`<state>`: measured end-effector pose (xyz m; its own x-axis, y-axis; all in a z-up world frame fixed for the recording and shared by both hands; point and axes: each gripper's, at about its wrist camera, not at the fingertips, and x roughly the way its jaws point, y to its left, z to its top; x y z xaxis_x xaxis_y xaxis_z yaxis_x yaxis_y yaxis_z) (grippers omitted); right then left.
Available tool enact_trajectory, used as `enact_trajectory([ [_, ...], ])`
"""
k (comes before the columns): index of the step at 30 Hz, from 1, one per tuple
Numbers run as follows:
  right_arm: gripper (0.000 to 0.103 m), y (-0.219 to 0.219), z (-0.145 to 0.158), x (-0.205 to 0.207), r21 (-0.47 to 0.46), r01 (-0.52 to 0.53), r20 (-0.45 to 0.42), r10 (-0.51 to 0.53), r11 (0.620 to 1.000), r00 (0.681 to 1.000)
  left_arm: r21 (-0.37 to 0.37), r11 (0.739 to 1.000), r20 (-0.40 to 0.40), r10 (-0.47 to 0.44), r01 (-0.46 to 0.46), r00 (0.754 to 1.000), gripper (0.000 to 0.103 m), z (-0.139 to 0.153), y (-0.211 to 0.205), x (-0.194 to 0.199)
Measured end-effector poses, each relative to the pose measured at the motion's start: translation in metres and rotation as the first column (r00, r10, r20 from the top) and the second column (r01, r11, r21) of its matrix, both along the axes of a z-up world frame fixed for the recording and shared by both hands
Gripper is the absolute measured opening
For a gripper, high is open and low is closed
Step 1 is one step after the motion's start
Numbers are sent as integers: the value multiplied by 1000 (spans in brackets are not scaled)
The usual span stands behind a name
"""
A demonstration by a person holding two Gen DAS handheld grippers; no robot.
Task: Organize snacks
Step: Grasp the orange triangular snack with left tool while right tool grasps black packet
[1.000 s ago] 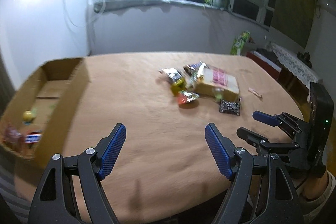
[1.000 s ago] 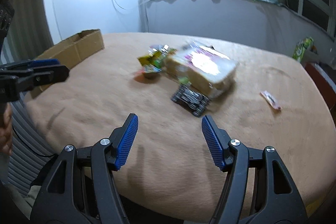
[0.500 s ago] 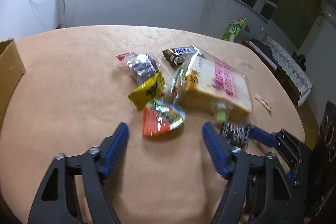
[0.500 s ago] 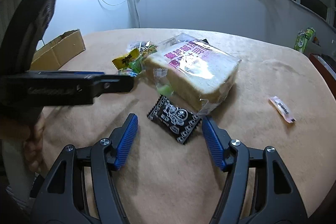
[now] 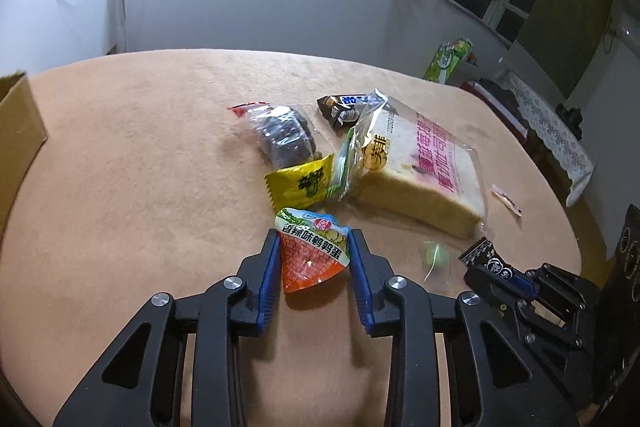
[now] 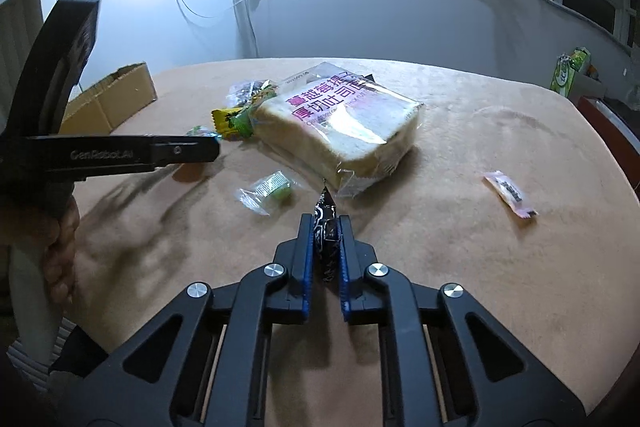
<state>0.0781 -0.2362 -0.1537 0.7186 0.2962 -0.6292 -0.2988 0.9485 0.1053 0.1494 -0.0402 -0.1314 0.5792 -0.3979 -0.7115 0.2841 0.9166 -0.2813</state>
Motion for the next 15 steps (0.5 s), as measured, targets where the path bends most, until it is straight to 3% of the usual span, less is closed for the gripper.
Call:
enact_trajectory([
  [3, 11, 2, 2, -4, 4, -13, -1, 13, 1000, 1000, -8, 1000, 8, 11, -11, 1000, 30, 1, 11, -16],
  [5, 24, 9, 6, -3, -2, -28, 6, 28, 1000, 1000, -15, 999, 18, 28, -28, 999, 30, 2, 21, -29],
  [6, 36, 12, 6, -3, -8, -34, 9, 34, 999, 999, -24, 999, 22, 35, -34, 999, 30, 4, 25, -34],
  [7, 38, 18, 7, -2, -19, -40, 20, 40, 999, 999, -36, 999, 30, 39, -38, 999, 30, 6, 30, -40],
  [15, 38, 23, -1, -5, -72, -21, 2, 21, 997, 1000, -23, 998, 113, 67, -64, 991, 30, 31, 48, -76],
])
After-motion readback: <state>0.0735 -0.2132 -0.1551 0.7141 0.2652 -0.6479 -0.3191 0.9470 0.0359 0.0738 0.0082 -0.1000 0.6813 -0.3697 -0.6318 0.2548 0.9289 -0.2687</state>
